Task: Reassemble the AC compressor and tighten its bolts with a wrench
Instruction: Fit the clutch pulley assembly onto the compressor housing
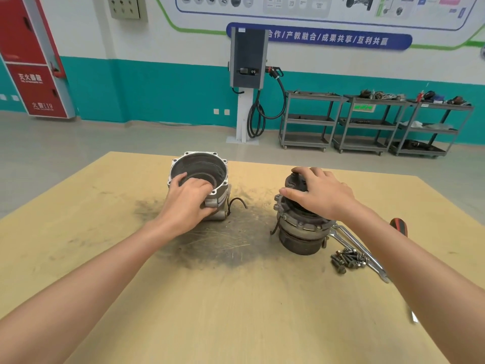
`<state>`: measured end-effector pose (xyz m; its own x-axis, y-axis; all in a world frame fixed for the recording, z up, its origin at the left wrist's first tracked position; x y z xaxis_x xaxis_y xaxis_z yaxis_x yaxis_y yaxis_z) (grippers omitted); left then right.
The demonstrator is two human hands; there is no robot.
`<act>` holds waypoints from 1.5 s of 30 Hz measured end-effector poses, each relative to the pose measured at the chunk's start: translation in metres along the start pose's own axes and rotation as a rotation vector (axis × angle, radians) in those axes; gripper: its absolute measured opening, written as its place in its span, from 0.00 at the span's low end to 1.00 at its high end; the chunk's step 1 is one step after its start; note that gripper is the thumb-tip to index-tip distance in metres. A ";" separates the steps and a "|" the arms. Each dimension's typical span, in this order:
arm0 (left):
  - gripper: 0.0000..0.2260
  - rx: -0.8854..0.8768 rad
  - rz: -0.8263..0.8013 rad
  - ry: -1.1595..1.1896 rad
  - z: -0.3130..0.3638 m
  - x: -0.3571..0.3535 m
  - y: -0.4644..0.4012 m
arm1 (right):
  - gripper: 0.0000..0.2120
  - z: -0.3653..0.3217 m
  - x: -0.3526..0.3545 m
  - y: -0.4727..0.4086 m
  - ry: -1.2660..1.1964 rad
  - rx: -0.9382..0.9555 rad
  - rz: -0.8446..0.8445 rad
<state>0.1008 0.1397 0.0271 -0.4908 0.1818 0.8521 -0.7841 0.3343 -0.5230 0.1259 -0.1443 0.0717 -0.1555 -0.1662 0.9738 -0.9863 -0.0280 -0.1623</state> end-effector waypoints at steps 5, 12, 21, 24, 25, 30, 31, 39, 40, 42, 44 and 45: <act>0.14 -0.079 -0.021 0.070 -0.007 0.004 0.006 | 0.36 0.000 -0.001 -0.001 -0.004 0.000 0.028; 0.15 -0.173 -0.106 0.288 -0.014 0.024 0.023 | 0.35 0.000 -0.002 -0.002 -0.005 0.003 0.043; 0.23 -0.445 -0.113 0.445 0.003 0.032 0.048 | 0.36 0.001 -0.004 -0.003 -0.012 0.008 0.050; 0.29 -0.423 -0.093 0.523 0.005 0.032 0.045 | 0.36 0.001 -0.003 -0.002 -0.015 0.008 0.044; 0.27 -0.390 -0.058 0.539 0.005 0.032 0.043 | 0.36 0.001 -0.003 -0.001 -0.017 0.007 0.043; 0.38 -0.116 0.059 0.688 -0.009 0.021 0.046 | 0.38 0.002 -0.002 -0.003 -0.007 -0.008 -0.046; 0.43 -0.050 0.050 0.746 -0.010 0.018 0.049 | 0.40 0.001 -0.001 -0.004 -0.003 -0.006 -0.096; 0.62 0.226 -0.170 1.130 -0.013 0.000 0.057 | 0.37 0.002 0.011 -0.005 -0.048 0.098 -0.098; 0.60 0.215 -0.168 1.150 -0.014 0.000 0.056 | 0.36 0.001 0.013 -0.003 -0.064 0.121 -0.069; 0.57 0.190 -0.165 1.194 -0.015 0.002 0.052 | 0.34 0.000 0.016 -0.001 -0.087 0.169 -0.015; 0.56 0.148 -0.170 1.245 -0.014 0.004 0.044 | 0.34 0.001 0.018 0.000 -0.100 0.192 0.004; 0.56 0.124 -0.178 1.278 -0.014 0.005 0.039 | 0.34 0.001 0.018 0.001 -0.104 0.197 0.003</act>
<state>0.0731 0.1662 0.0110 0.2776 0.9157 0.2905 -0.8644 0.3700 -0.3405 0.1220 -0.1486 0.0889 -0.1424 -0.2673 0.9530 -0.9547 -0.2172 -0.2036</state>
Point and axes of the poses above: each hand's wrist, its own y-axis away from the middle knuckle, its own x-axis out of the back of the hand, z = x × y, the point moved 3 cm from there along -y, towards the middle knuckle, and after that the axes turned 7 degrees about -x, right-handed, at the moved point
